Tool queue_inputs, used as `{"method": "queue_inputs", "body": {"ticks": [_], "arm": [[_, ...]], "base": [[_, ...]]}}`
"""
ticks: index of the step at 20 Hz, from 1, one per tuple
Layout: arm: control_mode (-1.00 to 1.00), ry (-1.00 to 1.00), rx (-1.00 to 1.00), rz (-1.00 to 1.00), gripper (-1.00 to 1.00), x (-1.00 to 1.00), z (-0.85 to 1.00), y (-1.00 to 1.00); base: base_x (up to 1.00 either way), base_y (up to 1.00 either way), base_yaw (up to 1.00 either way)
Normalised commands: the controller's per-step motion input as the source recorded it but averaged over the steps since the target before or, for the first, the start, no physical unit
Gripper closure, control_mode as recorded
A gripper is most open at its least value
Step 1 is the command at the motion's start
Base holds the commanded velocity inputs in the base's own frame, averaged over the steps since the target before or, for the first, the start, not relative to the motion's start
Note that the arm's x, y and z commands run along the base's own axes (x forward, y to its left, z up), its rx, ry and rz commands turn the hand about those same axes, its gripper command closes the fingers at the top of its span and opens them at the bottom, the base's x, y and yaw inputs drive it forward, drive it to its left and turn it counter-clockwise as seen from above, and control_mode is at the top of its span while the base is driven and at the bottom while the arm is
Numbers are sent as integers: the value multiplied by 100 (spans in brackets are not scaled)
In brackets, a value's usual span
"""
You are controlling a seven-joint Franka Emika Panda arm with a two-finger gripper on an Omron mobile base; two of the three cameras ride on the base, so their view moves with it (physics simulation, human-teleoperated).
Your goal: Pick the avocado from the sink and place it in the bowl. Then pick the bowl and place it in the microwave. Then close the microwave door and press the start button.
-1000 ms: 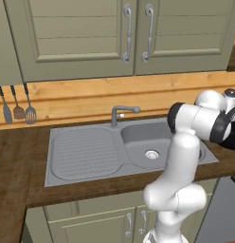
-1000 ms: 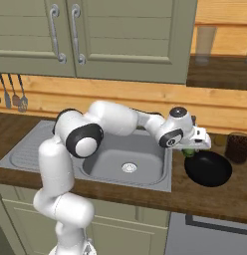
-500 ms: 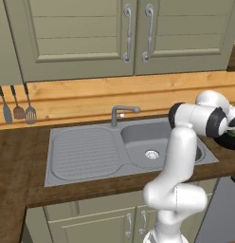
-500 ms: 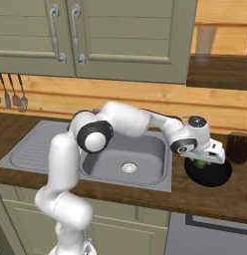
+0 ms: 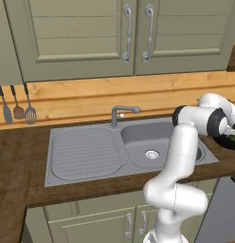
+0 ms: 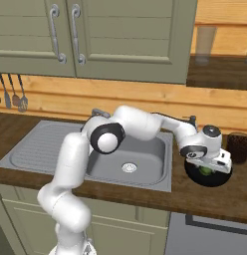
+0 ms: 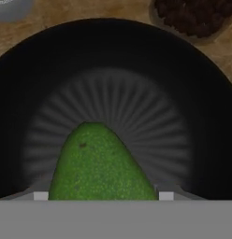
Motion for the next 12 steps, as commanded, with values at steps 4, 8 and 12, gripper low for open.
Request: {"method": "queue_inputs", "body": {"ticks": [4,8,12], "arm": [[-100,0,0,0,100,20,-45,4],[-100,0,0,-1,-100,11,-9,3],[-100,0,0,0,-100,-3,26,0]], "base": [[0,0,0],[0,0,0],[0,0,0]]}}
